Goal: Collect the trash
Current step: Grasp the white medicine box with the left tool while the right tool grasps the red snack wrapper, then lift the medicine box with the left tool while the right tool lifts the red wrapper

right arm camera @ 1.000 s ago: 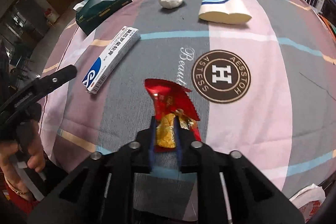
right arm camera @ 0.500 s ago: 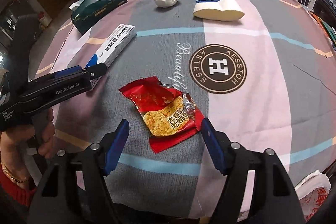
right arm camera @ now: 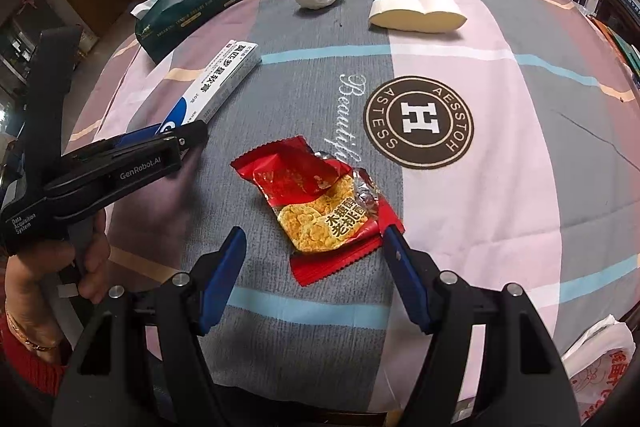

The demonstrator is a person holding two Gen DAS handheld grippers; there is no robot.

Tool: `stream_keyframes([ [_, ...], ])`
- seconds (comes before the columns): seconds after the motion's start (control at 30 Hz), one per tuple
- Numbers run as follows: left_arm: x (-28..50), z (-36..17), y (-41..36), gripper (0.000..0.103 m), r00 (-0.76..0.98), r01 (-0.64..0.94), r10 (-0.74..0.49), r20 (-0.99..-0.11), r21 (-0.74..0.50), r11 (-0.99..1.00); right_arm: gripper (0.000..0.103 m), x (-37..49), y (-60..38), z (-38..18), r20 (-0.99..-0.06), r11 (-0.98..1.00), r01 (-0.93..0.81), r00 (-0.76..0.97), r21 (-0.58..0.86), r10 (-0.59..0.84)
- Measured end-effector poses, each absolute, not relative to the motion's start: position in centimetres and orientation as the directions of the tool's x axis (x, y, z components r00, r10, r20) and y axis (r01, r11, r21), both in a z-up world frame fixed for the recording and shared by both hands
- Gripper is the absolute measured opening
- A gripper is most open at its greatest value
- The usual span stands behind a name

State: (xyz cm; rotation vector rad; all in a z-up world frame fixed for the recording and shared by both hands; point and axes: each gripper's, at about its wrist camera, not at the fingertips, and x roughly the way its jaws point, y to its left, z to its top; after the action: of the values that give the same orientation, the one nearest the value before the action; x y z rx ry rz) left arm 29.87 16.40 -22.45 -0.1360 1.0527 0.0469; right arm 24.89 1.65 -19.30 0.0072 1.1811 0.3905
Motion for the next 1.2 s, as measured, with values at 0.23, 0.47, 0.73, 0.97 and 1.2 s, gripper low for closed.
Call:
stream_keyframes([
  [0.23, 29.3, -21.6, 16.4, 0.047, 0.538, -0.102, -0.043, -0.842, -0.116, 0.988, 0.069, 24.8, 1.9, -18.9, -0.895, 0.939, -0.305, 0.359, 0.156, 0.266],
  [0.47, 26.8, -19.3, 17.8, 0.041, 0.615, -0.145, -0.058, -0.787, -0.184, 0.972, 0.069, 26.5, 3.3, -19.8, -0.898, 0.937, -0.346, 0.399, 0.038, 0.184],
  [0.73, 26.3, -19.3, 18.2, 0.041, 0.623, -0.168, -0.063, -0.779, -0.212, 0.963, 0.046, 26.3, 4.3, -21.1, -0.897, 0.934, -0.357, 0.411, 0.004, 0.161],
  [0.97, 26.1, -19.0, 18.2, 0.038, 0.643, -0.163, -0.084, -0.761, -0.242, 0.956, 0.033, 25.7, 3.3, -20.1, -0.881, 0.943, -0.33, 0.431, 0.049, 0.196],
  [1.2, 24.9, -17.1, 17.1, 0.03, 0.689, -0.134, -0.071, -0.721, -0.224, 0.965, 0.031, 24.3, 0.9, -17.4, -0.85, 0.955, -0.29, 0.484, 0.067, 0.207],
])
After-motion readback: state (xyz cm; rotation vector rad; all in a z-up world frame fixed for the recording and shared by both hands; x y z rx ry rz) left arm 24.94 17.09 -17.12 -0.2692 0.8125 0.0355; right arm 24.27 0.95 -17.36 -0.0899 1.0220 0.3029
